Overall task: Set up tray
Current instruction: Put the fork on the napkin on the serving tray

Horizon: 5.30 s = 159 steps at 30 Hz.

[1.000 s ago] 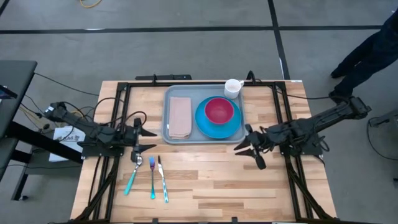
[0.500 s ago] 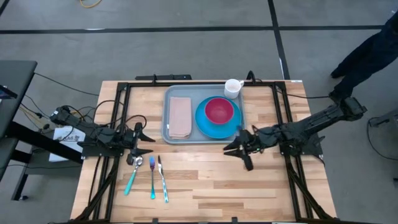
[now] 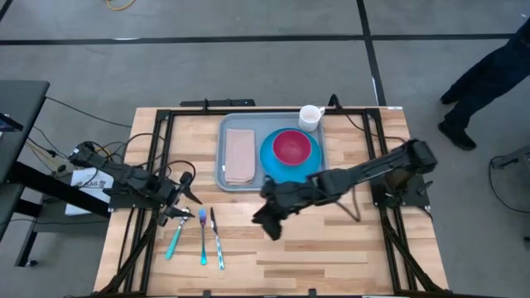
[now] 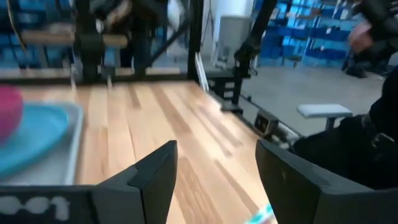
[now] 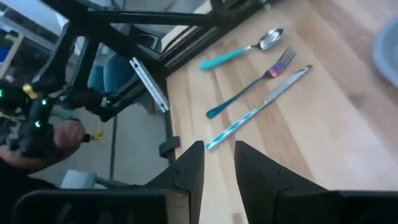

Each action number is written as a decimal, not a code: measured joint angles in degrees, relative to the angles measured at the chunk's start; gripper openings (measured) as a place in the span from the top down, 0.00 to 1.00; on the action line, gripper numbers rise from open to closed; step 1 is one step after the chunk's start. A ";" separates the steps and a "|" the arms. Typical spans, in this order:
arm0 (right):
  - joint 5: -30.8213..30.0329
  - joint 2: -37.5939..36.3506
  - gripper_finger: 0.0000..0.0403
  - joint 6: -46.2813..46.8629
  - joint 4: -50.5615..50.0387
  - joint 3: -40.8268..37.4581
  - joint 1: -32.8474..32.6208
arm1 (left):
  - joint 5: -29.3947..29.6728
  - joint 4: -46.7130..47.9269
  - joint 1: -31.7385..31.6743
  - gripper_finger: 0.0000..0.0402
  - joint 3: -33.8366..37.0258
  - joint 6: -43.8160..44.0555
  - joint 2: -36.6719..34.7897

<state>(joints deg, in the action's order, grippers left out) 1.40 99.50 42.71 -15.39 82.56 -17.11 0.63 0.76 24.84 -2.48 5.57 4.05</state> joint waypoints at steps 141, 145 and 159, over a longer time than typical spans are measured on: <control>-1.48 -92.34 0.80 -38.65 16.00 -82.24 19.46 | 18.89 43.33 4.65 0.70 -48.12 86.25 63.18; -1.48 -92.34 0.80 -38.63 16.01 -82.24 19.46 | 16.69 46.74 5.62 0.74 -51.78 90.73 69.47; -1.48 -92.34 0.80 -38.64 15.99 -82.24 19.46 | 1.17 48.31 7.08 0.75 -52.65 110.55 80.09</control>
<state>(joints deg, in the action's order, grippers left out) -0.08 7.16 4.07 0.60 0.32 2.35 1.80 49.06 31.92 -55.13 116.13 84.15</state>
